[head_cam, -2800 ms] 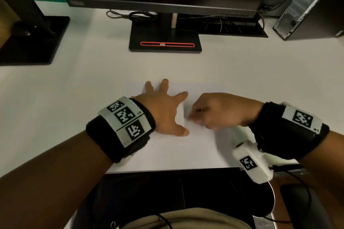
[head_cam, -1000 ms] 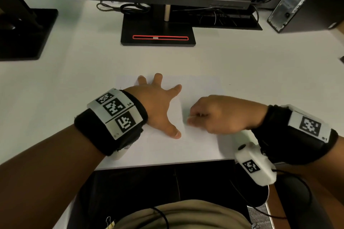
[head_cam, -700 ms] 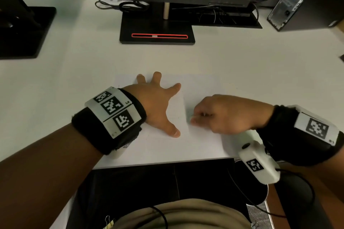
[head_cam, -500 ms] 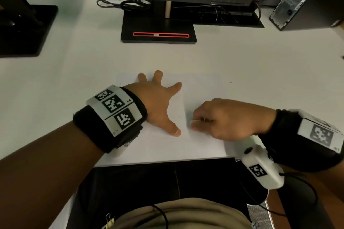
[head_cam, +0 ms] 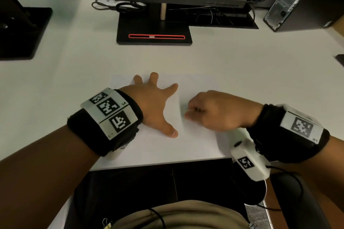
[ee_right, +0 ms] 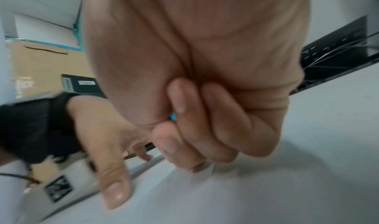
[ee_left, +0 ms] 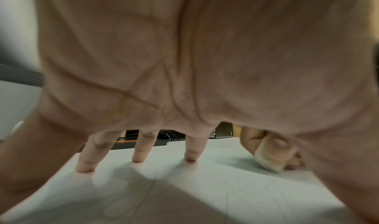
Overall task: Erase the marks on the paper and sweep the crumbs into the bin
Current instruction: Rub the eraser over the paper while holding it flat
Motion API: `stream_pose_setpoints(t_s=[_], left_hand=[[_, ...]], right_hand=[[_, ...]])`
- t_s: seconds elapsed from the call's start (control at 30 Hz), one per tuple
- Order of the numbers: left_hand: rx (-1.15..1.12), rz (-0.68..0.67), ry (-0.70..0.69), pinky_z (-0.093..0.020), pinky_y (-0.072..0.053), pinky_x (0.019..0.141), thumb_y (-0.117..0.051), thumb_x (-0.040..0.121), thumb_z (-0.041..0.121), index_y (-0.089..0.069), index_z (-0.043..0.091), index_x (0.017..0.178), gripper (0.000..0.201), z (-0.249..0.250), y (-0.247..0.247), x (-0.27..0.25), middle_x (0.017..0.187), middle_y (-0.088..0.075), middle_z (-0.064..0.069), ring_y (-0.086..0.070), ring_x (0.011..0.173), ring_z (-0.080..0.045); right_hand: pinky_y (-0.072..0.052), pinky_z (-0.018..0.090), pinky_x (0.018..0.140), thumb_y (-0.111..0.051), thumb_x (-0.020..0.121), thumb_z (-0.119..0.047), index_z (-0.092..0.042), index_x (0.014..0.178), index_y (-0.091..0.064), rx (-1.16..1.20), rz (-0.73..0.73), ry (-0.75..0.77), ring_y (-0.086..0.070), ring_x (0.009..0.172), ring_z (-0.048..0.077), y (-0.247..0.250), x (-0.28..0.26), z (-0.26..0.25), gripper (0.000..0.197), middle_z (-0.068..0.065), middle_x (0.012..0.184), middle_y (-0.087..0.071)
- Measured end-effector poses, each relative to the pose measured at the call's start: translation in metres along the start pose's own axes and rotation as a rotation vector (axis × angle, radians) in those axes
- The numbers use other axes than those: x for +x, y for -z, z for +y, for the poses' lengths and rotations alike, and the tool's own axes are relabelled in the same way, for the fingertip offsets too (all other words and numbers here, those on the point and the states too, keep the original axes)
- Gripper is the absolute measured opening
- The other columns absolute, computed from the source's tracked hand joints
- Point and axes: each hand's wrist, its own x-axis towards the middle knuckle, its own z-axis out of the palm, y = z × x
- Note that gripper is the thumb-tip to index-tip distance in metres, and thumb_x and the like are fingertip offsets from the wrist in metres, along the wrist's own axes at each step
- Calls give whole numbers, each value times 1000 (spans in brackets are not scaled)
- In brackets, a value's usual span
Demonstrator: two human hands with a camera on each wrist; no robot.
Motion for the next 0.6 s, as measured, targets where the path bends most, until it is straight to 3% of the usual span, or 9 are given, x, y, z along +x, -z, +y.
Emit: stream_pose_setpoints(t_s=[0.1,0.17,0.27,0.37,0.43,0.53,0.6], left_hand=[[-3,3,-6,-62,-36,108,-67,56,88,17,52,150,131,0,0,1,160,10,-1,6,147,-47],[-5,7,-6,-62,-35,109,-67,56,88,17,52,150,131,0,-1,2,160,10,-1,6,148,-46],[-2,10,-1,-62,-36,108,-66,55,89,17,52,150,132,-1,-1,2,160,10,-2,5,147,-47],[-1,11,-5,-62,-36,108,-65,55,89,17,52,150,131,-1,-1,2,160,10,-2,4,147,-47],[-5,11,-5,-62,-36,108,-66,55,89,18,52,150,131,-1,-2,3,160,12,-2,5,147,-46],[-19,9,-3,-61,-36,108,-66,54,90,18,53,149,132,-1,-2,3,160,12,-1,5,147,-46],[-21,13,-10,-60,-37,108,-66,54,90,18,53,149,132,-2,-3,3,160,12,-2,4,147,-46]], right_hand=[[-38,28,60,-48,103,-39,-16,67,-50,-28,-74,56,-49,60,14,-7,0,-9,43,-1,66,-56],[-38,29,62,-49,103,-39,-18,65,-51,1,-25,14,-50,61,13,1,4,-2,43,-2,65,-57],[-43,33,64,-47,103,-36,-9,71,-55,0,17,8,-53,64,18,1,6,-2,42,7,72,-63],[-40,29,60,-47,103,-37,-12,68,-51,-14,-55,57,-47,58,15,-7,4,-11,43,-1,62,-53],[-39,29,60,-49,103,-38,-15,65,-50,7,-20,24,-48,58,15,0,7,-7,44,-2,61,-53],[-42,33,62,-47,102,-33,-10,67,-50,1,29,2,-52,63,20,3,11,-7,42,8,69,-59],[-40,30,60,-47,102,-32,-10,68,-48,-21,-22,39,-49,61,19,-4,10,-14,42,8,68,-56]])
